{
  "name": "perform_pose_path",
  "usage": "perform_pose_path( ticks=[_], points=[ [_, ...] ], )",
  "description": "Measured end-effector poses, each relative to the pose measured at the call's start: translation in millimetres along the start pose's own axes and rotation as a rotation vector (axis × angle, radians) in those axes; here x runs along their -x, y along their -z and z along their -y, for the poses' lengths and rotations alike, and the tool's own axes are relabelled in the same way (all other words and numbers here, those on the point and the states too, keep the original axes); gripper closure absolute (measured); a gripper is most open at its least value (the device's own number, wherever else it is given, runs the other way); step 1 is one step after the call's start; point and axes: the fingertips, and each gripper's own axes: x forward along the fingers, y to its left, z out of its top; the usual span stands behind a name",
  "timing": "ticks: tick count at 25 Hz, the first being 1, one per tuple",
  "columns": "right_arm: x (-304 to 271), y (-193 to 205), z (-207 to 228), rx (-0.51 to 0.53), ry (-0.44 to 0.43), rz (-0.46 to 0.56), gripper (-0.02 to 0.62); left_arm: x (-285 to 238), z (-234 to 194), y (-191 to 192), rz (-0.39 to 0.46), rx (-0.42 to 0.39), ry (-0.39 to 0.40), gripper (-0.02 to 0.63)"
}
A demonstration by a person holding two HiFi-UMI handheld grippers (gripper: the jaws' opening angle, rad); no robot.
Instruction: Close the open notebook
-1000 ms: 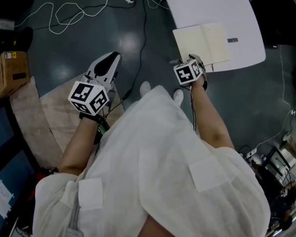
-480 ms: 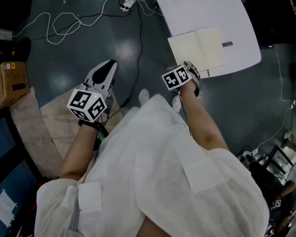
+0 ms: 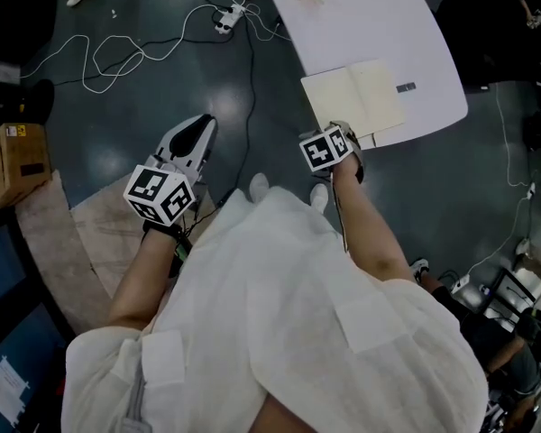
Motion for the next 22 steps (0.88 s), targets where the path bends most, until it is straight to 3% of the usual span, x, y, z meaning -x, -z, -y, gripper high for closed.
perform_pose_path(
  ticks=[22],
  points=[
    [77.2,-12.4,53.0,-0.181,-0.09,0.181,0.545,-23.7,33.6,-19.6,0.034,-0.014,0.083,0.572]
  ],
)
